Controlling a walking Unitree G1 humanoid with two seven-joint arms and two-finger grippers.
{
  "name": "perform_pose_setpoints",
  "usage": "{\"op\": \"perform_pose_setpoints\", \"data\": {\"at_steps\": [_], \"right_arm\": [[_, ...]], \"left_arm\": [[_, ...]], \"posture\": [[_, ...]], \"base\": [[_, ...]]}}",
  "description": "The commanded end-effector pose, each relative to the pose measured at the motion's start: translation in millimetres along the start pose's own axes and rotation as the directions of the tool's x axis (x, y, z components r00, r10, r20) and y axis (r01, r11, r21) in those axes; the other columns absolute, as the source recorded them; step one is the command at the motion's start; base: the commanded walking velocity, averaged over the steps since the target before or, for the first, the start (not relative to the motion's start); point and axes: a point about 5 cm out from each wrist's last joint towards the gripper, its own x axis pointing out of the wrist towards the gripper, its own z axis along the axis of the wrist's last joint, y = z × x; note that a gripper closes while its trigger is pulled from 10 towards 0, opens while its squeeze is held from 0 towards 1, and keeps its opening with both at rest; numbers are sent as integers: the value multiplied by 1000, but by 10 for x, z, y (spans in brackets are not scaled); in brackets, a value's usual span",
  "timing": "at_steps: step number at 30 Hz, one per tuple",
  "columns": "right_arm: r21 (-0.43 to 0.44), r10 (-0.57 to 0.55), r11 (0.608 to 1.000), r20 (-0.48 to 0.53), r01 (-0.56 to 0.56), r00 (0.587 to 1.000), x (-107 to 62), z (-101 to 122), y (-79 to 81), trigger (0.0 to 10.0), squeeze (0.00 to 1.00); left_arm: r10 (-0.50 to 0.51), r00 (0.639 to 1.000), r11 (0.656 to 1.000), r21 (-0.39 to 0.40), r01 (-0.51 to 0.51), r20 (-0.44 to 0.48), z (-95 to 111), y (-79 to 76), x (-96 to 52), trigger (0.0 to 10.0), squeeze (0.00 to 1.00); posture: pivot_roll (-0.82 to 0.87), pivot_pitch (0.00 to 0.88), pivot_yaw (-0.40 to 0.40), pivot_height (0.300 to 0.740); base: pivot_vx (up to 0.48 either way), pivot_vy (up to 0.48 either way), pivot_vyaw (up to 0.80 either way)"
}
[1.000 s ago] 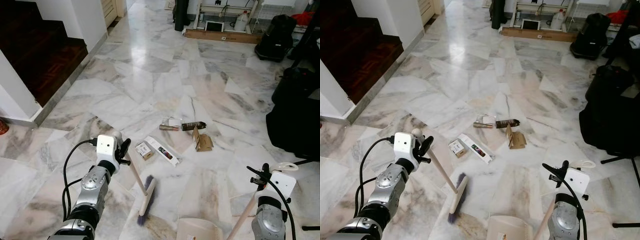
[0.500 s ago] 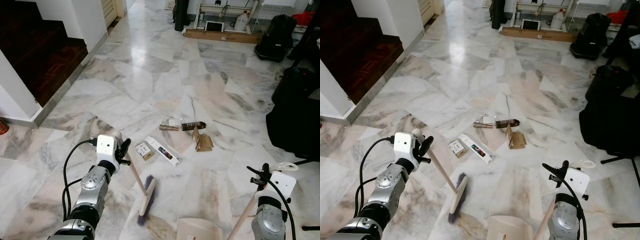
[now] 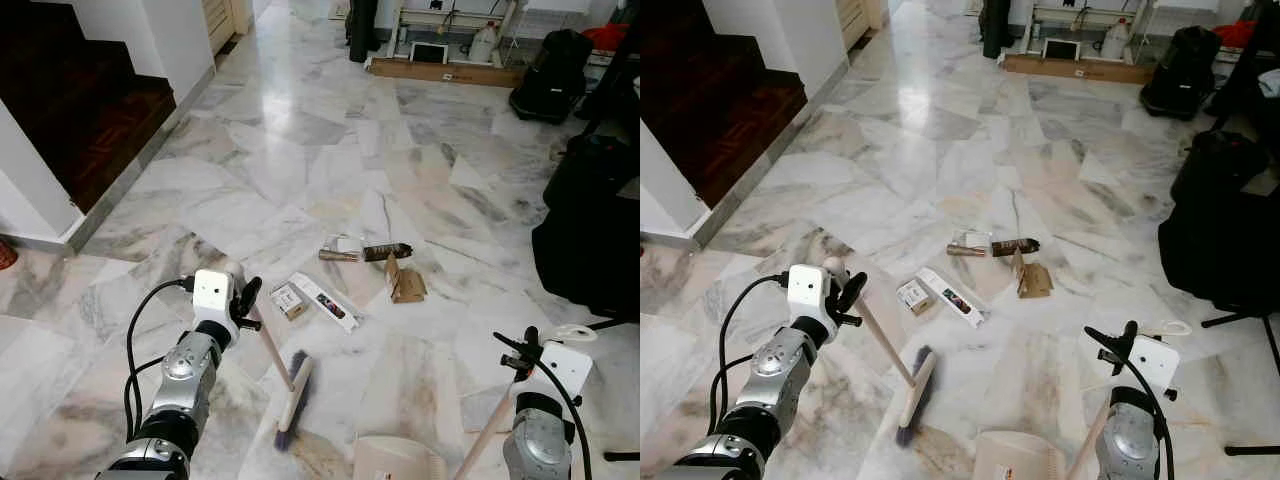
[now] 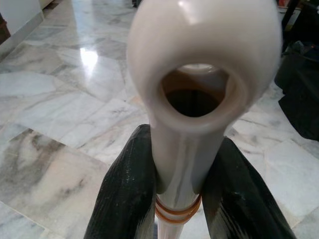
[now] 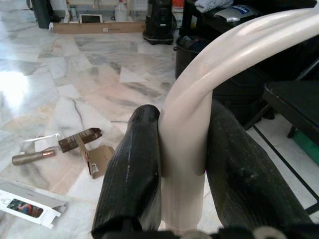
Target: Sweep floor
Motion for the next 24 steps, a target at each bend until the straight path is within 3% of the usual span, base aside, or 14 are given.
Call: {"op": "perform_pose_setpoints", "data": {"at_steps": [1, 17, 21, 24], "right_arm": [[84, 130, 985, 216, -151, 968, 251, 819, 163, 10000, 0], [82, 131, 985, 209, -151, 969, 258, 819, 170, 10000, 0], [110, 129, 978, 341, -176, 931, 295, 1195, 204, 10000, 0], [111, 125, 979, 345, -173, 930, 296, 1207, 196, 10000, 0]], "left_arm": [[112, 992, 990, 83, -116, 52, 261, 260, 53, 10000, 0], [112, 992, 990, 82, -116, 53, 262, 258, 54, 10000, 0], [113, 987, 987, 100, -124, 112, 411, 289, 88, 10000, 0], [112, 987, 987, 99, -123, 114, 414, 288, 88, 10000, 0]], "posture": [[4, 76, 4, 740], [3, 76, 3, 740], [0, 90, 7, 740], [0, 89, 8, 740]], "base": [[0, 0, 0], [0, 0, 0], [0, 0, 0], [0, 0, 0]]}}
